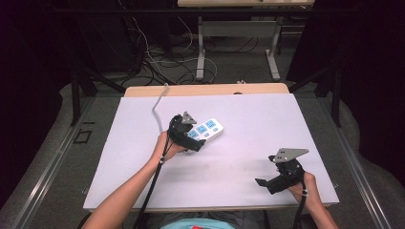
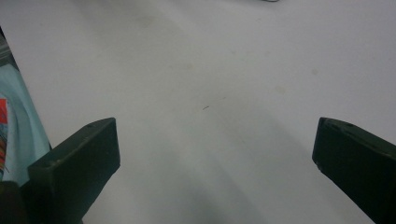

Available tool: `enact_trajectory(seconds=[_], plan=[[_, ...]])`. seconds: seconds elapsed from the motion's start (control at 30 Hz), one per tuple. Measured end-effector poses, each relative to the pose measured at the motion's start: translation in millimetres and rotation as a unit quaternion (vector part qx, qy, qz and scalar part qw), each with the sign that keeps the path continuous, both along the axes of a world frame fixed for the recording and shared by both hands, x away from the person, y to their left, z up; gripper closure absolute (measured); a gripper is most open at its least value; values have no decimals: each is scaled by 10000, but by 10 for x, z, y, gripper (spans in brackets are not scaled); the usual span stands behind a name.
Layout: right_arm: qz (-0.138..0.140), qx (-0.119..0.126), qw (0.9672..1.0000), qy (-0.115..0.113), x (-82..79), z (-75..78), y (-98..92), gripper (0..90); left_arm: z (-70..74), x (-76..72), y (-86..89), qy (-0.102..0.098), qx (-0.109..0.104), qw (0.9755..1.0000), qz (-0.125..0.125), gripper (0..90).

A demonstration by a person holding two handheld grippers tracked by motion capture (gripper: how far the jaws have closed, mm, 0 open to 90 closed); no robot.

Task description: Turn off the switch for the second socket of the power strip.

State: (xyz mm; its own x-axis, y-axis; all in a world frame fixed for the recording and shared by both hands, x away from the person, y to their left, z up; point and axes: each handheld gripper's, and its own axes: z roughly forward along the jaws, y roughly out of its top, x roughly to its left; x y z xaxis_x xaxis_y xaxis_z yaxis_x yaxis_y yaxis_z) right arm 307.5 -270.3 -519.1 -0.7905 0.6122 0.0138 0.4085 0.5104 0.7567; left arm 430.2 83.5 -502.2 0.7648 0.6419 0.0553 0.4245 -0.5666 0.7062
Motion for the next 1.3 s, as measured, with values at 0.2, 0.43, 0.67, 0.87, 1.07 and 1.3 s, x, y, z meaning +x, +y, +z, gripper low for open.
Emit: enact_trajectory(seconds=[0.2,0.43,0.67,0.87,1.07,1.3], plan=[[-45,0,10000,7,-8,2,0,3,4,-90,91,-25,124,9999,27,0],[-10,11,10000,27,-9,2,5,3,37,-192,225,-28,176,9998,74,0],[-18,-4,10000,7,-11,6,8,3,44,-313,379,10,240,9997,106,0],[37,-46,10000,25,0,9,2,3,44,-418,522,78,230,9995,210,0],[-15,-43,10000,64,-6,6,4,3,28,-539,619,30,278,9994,211,0],[-14,3,10000,11,-13,6,7,3,4,-666,758,0,334,9990,283,0]])
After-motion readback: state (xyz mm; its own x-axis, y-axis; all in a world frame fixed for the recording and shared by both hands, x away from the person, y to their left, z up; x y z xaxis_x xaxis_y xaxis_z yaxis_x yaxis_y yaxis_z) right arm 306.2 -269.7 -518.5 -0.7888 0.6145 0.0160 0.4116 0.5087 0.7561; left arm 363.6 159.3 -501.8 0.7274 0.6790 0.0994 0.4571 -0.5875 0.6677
